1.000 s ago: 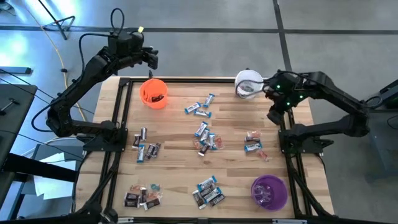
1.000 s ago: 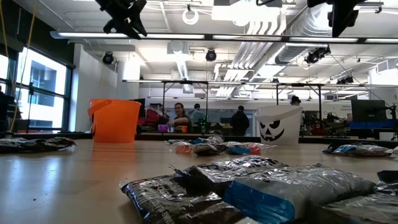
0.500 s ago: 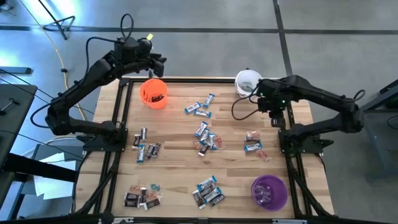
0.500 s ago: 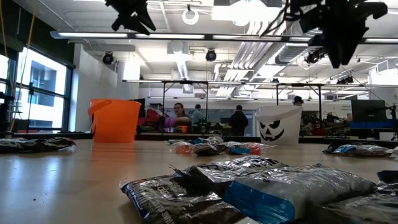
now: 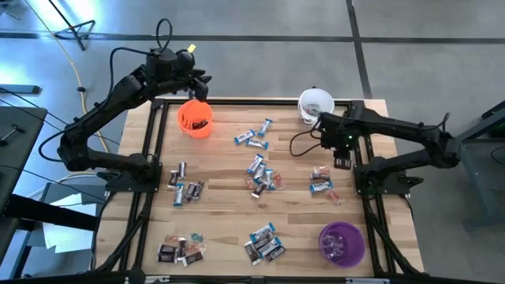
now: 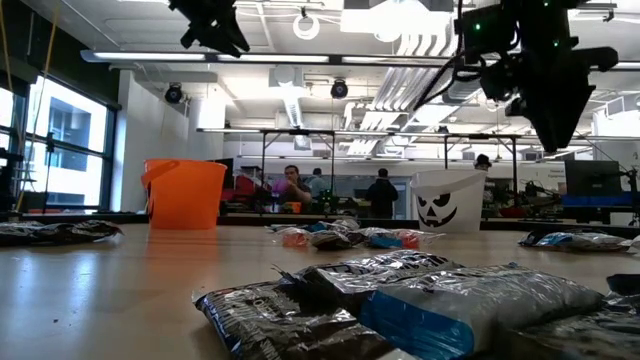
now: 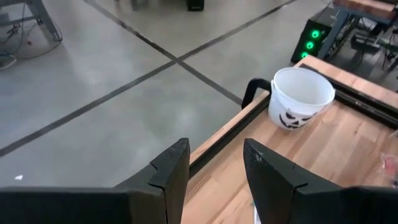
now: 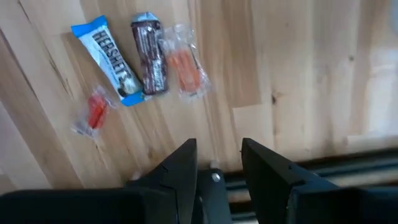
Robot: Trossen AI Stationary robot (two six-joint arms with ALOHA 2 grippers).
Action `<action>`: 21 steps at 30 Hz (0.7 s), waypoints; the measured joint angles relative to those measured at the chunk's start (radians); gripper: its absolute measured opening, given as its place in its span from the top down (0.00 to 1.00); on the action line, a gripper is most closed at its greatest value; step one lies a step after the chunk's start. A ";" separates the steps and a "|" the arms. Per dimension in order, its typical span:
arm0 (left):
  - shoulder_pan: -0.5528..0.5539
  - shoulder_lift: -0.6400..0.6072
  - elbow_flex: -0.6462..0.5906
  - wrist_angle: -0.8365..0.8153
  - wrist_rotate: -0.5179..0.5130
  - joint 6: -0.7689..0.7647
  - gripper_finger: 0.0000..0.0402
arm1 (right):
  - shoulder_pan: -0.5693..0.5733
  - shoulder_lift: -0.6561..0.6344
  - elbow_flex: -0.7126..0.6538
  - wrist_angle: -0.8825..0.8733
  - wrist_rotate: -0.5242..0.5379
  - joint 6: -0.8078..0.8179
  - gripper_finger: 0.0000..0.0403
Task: Sort candy
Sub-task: Put the orange gummy into the white bucket
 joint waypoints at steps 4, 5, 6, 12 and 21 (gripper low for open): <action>0.000 0.000 0.000 -0.024 0.000 -0.010 0.65 | 0.000 0.000 -0.051 0.064 -0.011 -0.014 0.70; 0.000 0.000 0.000 -0.029 0.000 -0.022 0.65 | 0.000 0.000 -0.065 0.079 -0.011 -0.023 0.70; 0.000 0.000 0.000 -0.033 0.000 -0.039 0.65 | 0.000 0.000 -0.079 0.089 -0.012 -0.035 0.70; 0.000 0.000 0.000 -0.032 0.000 -0.136 0.65 | 0.000 0.000 -0.166 0.160 -0.032 -0.070 0.70; -0.001 0.000 0.000 -0.031 -0.027 -0.195 0.65 | 0.000 0.000 -0.246 0.284 -0.050 -0.116 0.70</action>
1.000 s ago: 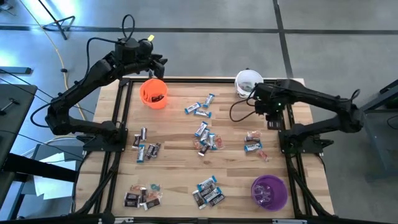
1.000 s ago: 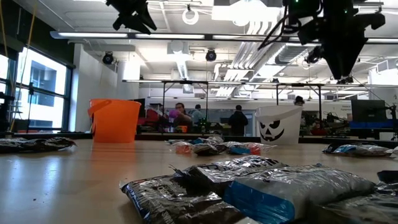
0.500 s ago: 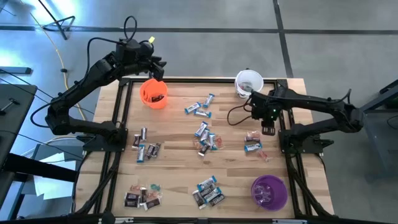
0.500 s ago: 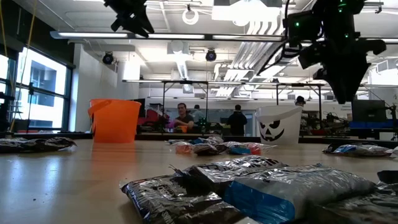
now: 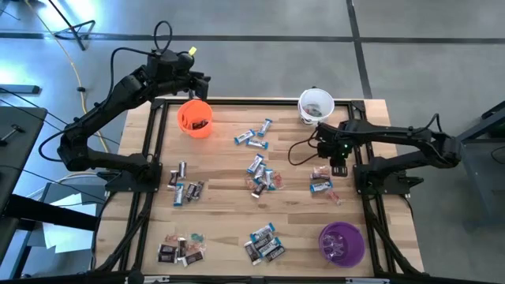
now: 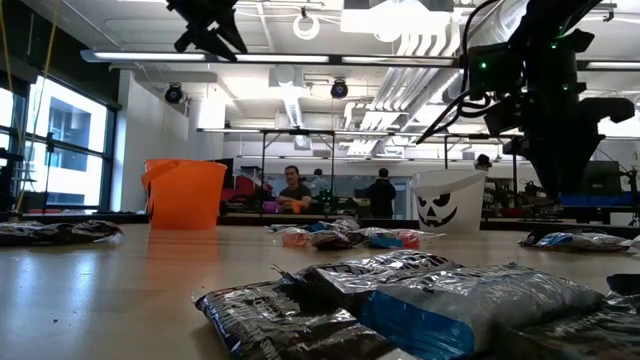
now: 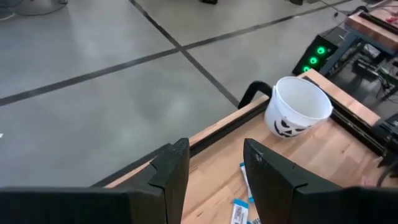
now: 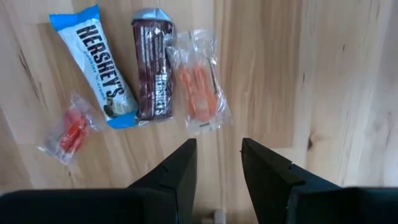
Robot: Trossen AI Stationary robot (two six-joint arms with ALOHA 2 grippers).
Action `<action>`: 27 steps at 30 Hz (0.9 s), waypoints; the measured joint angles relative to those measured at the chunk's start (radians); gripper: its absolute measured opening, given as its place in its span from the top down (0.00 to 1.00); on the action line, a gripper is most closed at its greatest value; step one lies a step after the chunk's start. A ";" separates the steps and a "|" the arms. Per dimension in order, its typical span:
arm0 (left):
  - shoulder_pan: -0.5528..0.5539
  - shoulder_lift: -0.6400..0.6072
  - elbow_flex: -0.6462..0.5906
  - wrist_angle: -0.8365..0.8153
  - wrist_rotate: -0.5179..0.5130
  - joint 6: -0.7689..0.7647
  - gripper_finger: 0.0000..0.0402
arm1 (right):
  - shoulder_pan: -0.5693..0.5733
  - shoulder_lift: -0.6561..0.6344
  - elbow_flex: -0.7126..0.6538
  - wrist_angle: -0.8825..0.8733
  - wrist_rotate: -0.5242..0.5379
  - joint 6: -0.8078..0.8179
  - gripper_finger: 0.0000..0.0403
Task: Sort candy
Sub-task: Put the orange gummy into the white bucket
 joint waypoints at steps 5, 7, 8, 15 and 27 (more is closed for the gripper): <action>0.000 0.000 0.000 0.000 -0.003 0.000 0.65 | 0.000 0.000 0.000 0.021 0.000 -0.016 0.70; 0.000 0.000 0.000 0.000 -0.003 0.000 0.65 | 0.000 0.000 0.000 0.047 0.000 -0.019 0.70; 0.000 0.000 0.000 0.000 -0.003 0.000 0.65 | 0.000 0.002 0.000 0.061 0.000 -0.017 0.70; 0.000 0.000 0.000 0.000 -0.007 0.011 0.65 | 0.000 0.089 0.000 0.081 0.005 0.005 0.70; 0.000 0.000 0.000 0.000 -0.021 0.019 0.65 | 0.000 0.262 0.000 0.080 0.000 0.003 0.70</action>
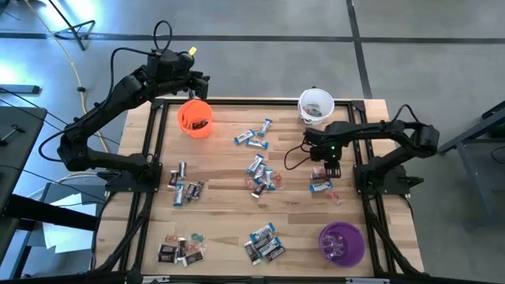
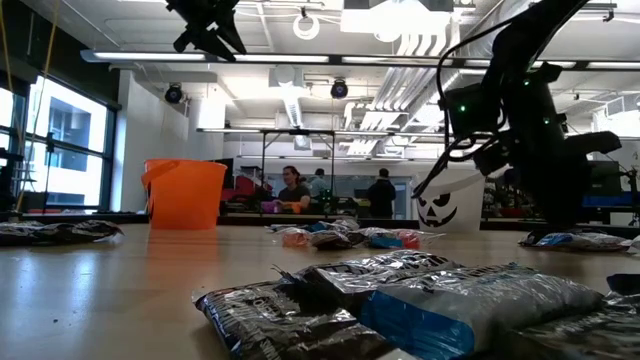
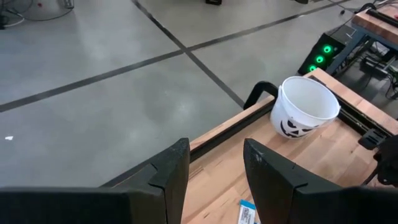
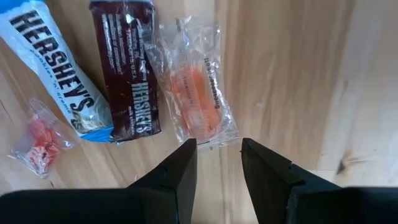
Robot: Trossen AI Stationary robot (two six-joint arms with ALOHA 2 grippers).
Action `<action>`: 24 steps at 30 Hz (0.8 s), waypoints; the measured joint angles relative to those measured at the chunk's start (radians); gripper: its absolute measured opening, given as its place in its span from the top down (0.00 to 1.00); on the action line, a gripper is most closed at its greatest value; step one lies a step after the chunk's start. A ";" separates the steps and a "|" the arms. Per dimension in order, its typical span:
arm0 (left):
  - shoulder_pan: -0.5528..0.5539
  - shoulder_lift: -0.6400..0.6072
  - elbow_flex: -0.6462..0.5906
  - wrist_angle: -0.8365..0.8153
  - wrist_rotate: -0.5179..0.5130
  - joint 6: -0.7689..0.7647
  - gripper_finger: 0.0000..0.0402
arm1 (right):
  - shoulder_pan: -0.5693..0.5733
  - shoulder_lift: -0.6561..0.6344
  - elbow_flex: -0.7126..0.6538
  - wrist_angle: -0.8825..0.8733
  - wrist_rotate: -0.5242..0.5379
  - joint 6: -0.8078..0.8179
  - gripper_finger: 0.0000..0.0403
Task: Sort candy
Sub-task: Put the orange gummy into the white bucket
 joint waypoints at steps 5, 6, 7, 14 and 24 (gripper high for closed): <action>0.000 0.000 0.000 -0.001 0.000 0.000 0.65 | 0.000 0.004 0.000 -0.001 -0.007 0.000 0.70; 0.000 0.000 0.000 0.000 0.000 -0.001 0.65 | 0.000 0.004 0.002 -0.004 -0.013 0.000 0.70; 0.000 0.000 0.000 0.000 0.000 -0.002 0.65 | 0.000 0.004 0.005 -0.006 -0.025 0.004 0.70; 0.001 0.000 0.000 -0.001 0.000 -0.012 0.65 | 0.006 0.004 0.027 0.038 -0.134 0.135 0.70; 0.000 0.000 0.000 0.000 0.000 -0.015 0.65 | 0.041 0.015 -0.001 0.197 -0.086 0.173 0.70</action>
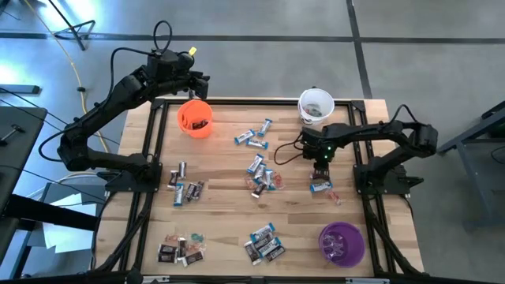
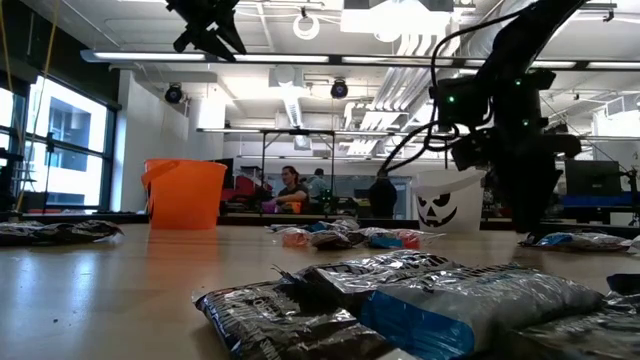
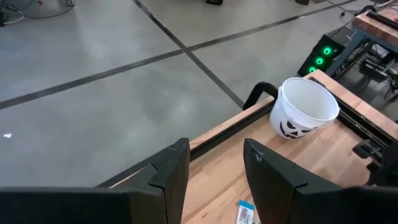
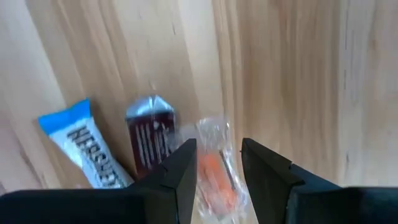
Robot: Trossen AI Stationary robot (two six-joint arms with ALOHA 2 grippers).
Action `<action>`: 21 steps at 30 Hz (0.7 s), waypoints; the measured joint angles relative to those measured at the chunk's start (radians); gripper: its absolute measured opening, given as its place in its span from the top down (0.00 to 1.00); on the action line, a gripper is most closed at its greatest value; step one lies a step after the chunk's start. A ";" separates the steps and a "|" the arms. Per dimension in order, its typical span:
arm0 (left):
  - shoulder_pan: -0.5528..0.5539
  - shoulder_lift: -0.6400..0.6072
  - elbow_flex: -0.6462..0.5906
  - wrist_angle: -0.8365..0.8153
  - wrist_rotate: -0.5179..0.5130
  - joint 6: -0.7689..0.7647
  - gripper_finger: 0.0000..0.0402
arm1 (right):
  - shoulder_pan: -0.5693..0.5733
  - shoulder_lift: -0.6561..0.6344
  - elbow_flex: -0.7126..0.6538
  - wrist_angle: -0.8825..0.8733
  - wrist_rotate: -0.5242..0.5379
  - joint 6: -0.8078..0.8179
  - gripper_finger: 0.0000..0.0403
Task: Sort candy
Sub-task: Put the orange gummy into the white bucket
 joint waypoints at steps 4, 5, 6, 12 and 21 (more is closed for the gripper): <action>0.000 0.000 0.000 0.000 0.000 -0.002 0.65 | 0.011 0.042 -0.006 -0.021 0.004 0.001 0.70; 0.000 0.000 0.000 0.000 0.000 -0.002 0.65 | 0.013 0.053 -0.004 -0.022 0.007 -0.018 0.70; 0.000 0.000 0.000 0.000 0.000 -0.003 0.65 | 0.014 0.060 -0.001 -0.023 0.007 -0.036 0.70; -0.008 0.000 0.000 -0.001 0.000 -0.003 0.65 | 0.017 0.067 0.003 -0.036 0.012 -0.062 0.70; -0.021 0.000 0.000 -0.001 0.000 -0.004 0.65 | 0.017 0.062 -0.017 0.001 0.008 -0.110 0.74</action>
